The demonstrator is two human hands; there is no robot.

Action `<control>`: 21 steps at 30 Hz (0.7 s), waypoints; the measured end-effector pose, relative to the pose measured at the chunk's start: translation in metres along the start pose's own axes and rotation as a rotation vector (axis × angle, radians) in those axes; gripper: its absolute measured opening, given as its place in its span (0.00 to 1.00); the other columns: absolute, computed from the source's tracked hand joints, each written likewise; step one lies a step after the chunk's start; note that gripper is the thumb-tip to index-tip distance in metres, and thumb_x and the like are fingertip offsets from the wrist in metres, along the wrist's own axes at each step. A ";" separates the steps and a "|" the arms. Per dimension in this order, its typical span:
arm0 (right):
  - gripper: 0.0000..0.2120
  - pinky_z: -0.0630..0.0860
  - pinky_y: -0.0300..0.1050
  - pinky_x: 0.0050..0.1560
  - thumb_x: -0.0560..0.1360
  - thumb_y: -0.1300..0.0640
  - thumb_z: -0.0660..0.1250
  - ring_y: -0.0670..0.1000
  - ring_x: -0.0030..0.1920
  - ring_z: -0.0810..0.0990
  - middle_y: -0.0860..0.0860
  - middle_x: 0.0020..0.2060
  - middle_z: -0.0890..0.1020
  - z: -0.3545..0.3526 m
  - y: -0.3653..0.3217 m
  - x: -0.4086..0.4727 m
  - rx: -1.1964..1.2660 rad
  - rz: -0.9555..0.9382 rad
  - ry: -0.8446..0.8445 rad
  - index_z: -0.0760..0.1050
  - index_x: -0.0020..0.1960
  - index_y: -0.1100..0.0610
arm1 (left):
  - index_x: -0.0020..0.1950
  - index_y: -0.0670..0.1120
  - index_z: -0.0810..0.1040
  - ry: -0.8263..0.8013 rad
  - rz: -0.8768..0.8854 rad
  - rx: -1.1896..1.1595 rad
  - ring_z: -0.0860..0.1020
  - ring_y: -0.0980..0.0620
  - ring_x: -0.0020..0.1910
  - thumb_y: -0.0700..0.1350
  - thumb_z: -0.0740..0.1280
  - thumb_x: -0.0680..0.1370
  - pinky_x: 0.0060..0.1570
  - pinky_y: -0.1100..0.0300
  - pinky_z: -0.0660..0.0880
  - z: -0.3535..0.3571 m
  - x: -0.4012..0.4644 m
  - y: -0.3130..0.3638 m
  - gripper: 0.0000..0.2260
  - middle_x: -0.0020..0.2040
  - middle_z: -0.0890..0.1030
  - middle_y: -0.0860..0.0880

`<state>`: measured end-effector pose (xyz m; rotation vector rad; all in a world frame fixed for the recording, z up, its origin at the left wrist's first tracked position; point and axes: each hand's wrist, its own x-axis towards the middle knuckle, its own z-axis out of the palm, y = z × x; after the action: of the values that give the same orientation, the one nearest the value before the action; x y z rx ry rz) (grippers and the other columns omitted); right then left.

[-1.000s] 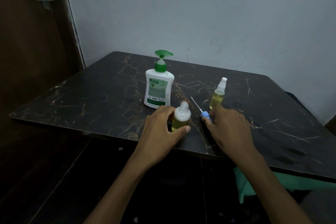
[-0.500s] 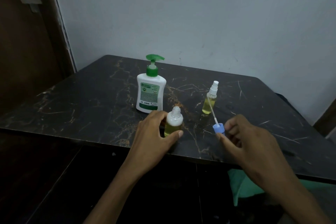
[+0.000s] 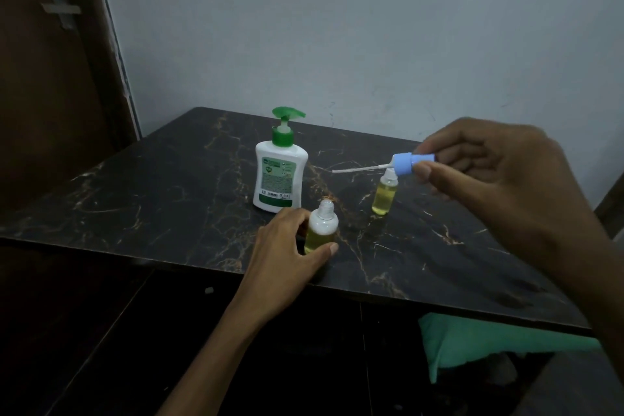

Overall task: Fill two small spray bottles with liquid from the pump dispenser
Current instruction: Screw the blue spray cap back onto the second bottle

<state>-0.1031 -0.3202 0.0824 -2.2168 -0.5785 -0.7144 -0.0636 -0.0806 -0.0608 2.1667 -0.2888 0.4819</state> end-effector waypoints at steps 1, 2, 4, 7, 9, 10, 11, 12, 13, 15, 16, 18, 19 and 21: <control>0.06 0.86 0.54 0.43 0.75 0.51 0.75 0.48 0.38 0.86 0.45 0.37 0.86 -0.001 -0.002 0.004 -0.017 -0.019 -0.007 0.85 0.50 0.50 | 0.57 0.53 0.80 0.001 0.001 0.001 0.77 0.65 0.50 0.54 0.77 0.74 0.46 0.74 0.70 0.000 0.000 0.000 0.15 0.51 0.79 0.59; 0.06 0.85 0.54 0.43 0.75 0.51 0.75 0.48 0.38 0.86 0.45 0.38 0.86 -0.002 -0.003 0.008 -0.037 -0.034 -0.016 0.85 0.51 0.50 | 0.57 0.53 0.81 0.002 0.004 0.000 0.77 0.65 0.50 0.54 0.77 0.74 0.46 0.73 0.70 0.000 0.000 0.000 0.15 0.51 0.80 0.58; 0.07 0.85 0.56 0.44 0.75 0.50 0.75 0.47 0.38 0.86 0.45 0.37 0.86 -0.002 -0.004 0.015 -0.076 -0.057 -0.034 0.86 0.50 0.50 | 0.57 0.53 0.81 0.005 0.007 -0.005 0.77 0.64 0.50 0.54 0.78 0.74 0.46 0.73 0.69 0.000 0.000 0.000 0.15 0.51 0.80 0.58; 0.04 0.85 0.53 0.44 0.76 0.51 0.76 0.45 0.38 0.85 0.44 0.38 0.87 0.004 -0.006 0.022 -0.135 -0.071 -0.088 0.86 0.49 0.50 | 0.57 0.53 0.81 0.007 0.007 -0.012 0.77 0.65 0.50 0.53 0.78 0.74 0.46 0.75 0.69 0.001 0.000 -0.001 0.14 0.51 0.80 0.58; 0.01 0.84 0.47 0.44 0.76 0.52 0.76 0.43 0.38 0.85 0.42 0.39 0.87 0.009 -0.006 0.027 -0.151 -0.075 -0.127 0.85 0.47 0.48 | 0.57 0.53 0.81 0.009 0.007 -0.011 0.78 0.64 0.50 0.53 0.78 0.73 0.46 0.73 0.70 0.001 0.001 -0.001 0.15 0.52 0.80 0.58; 0.01 0.83 0.42 0.42 0.76 0.52 0.76 0.42 0.38 0.84 0.41 0.38 0.86 0.011 -0.006 0.030 -0.167 -0.081 -0.134 0.85 0.47 0.48 | 0.58 0.53 0.81 0.008 0.004 -0.013 0.78 0.63 0.51 0.53 0.78 0.73 0.47 0.73 0.70 0.001 0.001 -0.002 0.16 0.52 0.80 0.57; 0.01 0.81 0.37 0.40 0.75 0.52 0.77 0.41 0.38 0.84 0.41 0.36 0.86 0.014 -0.007 0.032 -0.186 -0.087 -0.139 0.86 0.47 0.48 | 0.59 0.53 0.81 0.003 0.000 -0.016 0.77 0.64 0.51 0.54 0.78 0.74 0.47 0.73 0.70 0.001 0.001 -0.002 0.16 0.53 0.80 0.58; 0.01 0.79 0.33 0.39 0.75 0.53 0.77 0.39 0.38 0.84 0.40 0.36 0.85 0.017 -0.007 0.034 -0.199 -0.089 -0.146 0.86 0.47 0.48 | 0.60 0.53 0.81 -0.003 -0.005 -0.018 0.77 0.64 0.52 0.54 0.78 0.74 0.47 0.73 0.70 0.001 0.002 -0.001 0.17 0.54 0.80 0.58; 0.02 0.77 0.30 0.39 0.75 0.53 0.77 0.38 0.38 0.83 0.40 0.35 0.84 0.019 -0.007 0.036 -0.207 -0.089 -0.154 0.86 0.47 0.48 | 0.60 0.53 0.81 -0.004 -0.006 -0.019 0.77 0.64 0.52 0.54 0.78 0.74 0.47 0.74 0.70 0.001 0.001 -0.001 0.17 0.54 0.80 0.58; 0.02 0.76 0.28 0.38 0.75 0.54 0.77 0.37 0.38 0.83 0.39 0.35 0.84 0.024 -0.009 0.040 -0.216 -0.089 -0.181 0.86 0.48 0.49 | 0.60 0.53 0.81 0.001 -0.004 -0.017 0.77 0.64 0.52 0.54 0.78 0.74 0.48 0.74 0.69 0.001 0.001 -0.001 0.17 0.54 0.81 0.58; 0.02 0.76 0.28 0.38 0.75 0.54 0.77 0.37 0.37 0.83 0.39 0.35 0.84 0.027 -0.009 0.042 -0.219 -0.089 -0.199 0.86 0.48 0.50 | 0.60 0.52 0.81 0.003 -0.004 -0.015 0.77 0.63 0.52 0.54 0.78 0.74 0.48 0.74 0.70 0.001 0.001 -0.001 0.17 0.54 0.80 0.58; 0.02 0.77 0.30 0.38 0.76 0.55 0.77 0.36 0.37 0.83 0.39 0.35 0.84 0.032 -0.010 0.046 -0.224 -0.083 -0.239 0.86 0.48 0.50 | 0.60 0.52 0.81 0.005 -0.006 -0.010 0.77 0.64 0.52 0.54 0.78 0.73 0.47 0.73 0.70 0.001 0.001 -0.001 0.17 0.54 0.80 0.58; 0.02 0.77 0.31 0.38 0.76 0.54 0.77 0.36 0.37 0.83 0.38 0.35 0.84 0.035 -0.011 0.048 -0.234 -0.084 -0.258 0.86 0.48 0.50 | 0.60 0.52 0.81 0.004 -0.007 -0.009 0.77 0.64 0.52 0.54 0.78 0.73 0.47 0.73 0.70 0.001 0.001 -0.001 0.18 0.54 0.80 0.58; 0.02 0.80 0.35 0.40 0.76 0.54 0.77 0.36 0.38 0.83 0.38 0.35 0.84 0.043 -0.011 0.051 -0.266 -0.098 -0.291 0.86 0.48 0.50 | 0.60 0.52 0.81 0.005 -0.002 -0.005 0.77 0.64 0.52 0.54 0.78 0.73 0.48 0.73 0.70 0.002 0.001 -0.002 0.18 0.54 0.80 0.58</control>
<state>-0.0579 -0.2711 0.0958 -2.5790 -0.7787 -0.5449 -0.0617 -0.0809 -0.0622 2.1601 -0.2849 0.4845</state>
